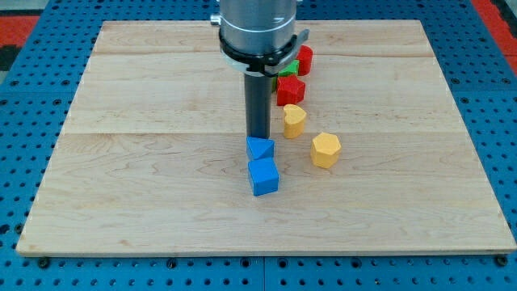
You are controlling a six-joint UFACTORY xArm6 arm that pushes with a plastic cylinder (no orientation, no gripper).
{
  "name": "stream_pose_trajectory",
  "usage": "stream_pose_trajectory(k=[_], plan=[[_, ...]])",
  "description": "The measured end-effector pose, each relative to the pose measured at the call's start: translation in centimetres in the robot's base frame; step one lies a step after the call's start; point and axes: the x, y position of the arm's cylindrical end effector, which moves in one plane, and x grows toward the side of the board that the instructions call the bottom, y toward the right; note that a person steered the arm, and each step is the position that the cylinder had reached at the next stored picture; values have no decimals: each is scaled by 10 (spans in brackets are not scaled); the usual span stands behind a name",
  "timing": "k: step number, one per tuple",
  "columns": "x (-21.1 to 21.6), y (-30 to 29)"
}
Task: Slide the red star to the bottom right of the green star
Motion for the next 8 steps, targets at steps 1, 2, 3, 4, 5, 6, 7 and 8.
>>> stream_pose_trajectory(k=[1,2,3,4,5,6,7,8], plan=[[0,0],[0,1],[-5,-5],[-41,-43],[-76,-39],[-66,8],[-59,45],[-60,45]])
